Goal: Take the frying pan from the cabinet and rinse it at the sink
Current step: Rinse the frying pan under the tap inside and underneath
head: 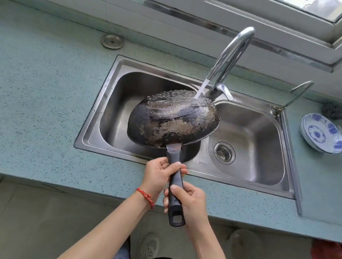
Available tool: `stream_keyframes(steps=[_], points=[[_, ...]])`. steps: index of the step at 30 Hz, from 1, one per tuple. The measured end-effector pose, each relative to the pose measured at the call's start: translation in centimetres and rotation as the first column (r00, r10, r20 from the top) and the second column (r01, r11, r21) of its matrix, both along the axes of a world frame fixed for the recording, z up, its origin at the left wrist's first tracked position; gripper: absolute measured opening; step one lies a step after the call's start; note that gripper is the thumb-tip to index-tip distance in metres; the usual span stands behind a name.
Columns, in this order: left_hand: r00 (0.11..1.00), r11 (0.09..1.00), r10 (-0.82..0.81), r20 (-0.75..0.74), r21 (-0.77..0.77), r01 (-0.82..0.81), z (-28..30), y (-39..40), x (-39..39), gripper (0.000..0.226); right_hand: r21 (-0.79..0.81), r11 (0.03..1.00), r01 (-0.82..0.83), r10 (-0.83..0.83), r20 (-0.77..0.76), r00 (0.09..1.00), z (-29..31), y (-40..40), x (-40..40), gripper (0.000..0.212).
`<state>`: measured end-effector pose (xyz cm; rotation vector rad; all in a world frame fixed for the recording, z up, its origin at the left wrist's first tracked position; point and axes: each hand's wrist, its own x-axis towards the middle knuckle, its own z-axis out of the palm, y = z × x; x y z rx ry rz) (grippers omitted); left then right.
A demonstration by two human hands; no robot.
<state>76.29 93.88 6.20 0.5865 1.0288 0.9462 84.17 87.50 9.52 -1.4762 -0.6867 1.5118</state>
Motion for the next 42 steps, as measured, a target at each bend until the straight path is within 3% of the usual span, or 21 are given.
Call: stream_keyframes(steps=[6,18,22,28,32,36,39,42], points=[[0.991,0.995,0.017,0.133,-0.102,-0.004,0.0,0.0,0.7,0.013,0.008,1.0,0.017,-0.018,0.171,0.985,-0.3,0.0,0.2,0.026],[0.973,0.985,0.027,0.227,-0.169,0.012,0.0,-0.4,1.1,0.013,-0.036,0.999,0.015,-0.005,0.267,0.964,0.1,-0.3,0.5,0.025],[0.984,0.991,0.002,0.181,-0.135,0.023,0.0,-0.4,1.1,0.013,-0.029,0.999,0.023,-0.016,0.217,0.976,0.3,-0.4,0.7,0.024],[0.996,0.999,-0.028,0.083,-0.036,0.031,0.4,-0.2,1.0,0.008,-0.023,0.997,0.069,-0.069,0.015,0.998,0.6,-0.5,0.7,0.023],[0.999,0.999,-0.03,0.02,0.025,0.03,0.4,-0.3,0.8,0.004,-0.015,0.998,0.058,-0.059,-0.084,0.995,0.6,-0.4,0.7,0.011],[0.999,0.999,-0.02,0.033,0.031,0.019,0.5,-0.4,0.5,0.002,-0.001,0.999,0.042,-0.042,-0.189,0.981,0.9,-0.5,0.8,0.012],[0.995,0.999,-0.031,0.099,-0.007,0.032,0.6,-0.2,0.3,0.005,0.014,0.999,0.047,-0.044,-0.19,0.981,1.0,-0.4,0.4,0.013],[0.989,0.997,-0.038,0.144,-0.055,0.047,0.4,0.1,0.2,0.011,0.018,0.998,0.054,-0.052,-0.095,0.994,0.9,-0.2,0.0,0.011]])
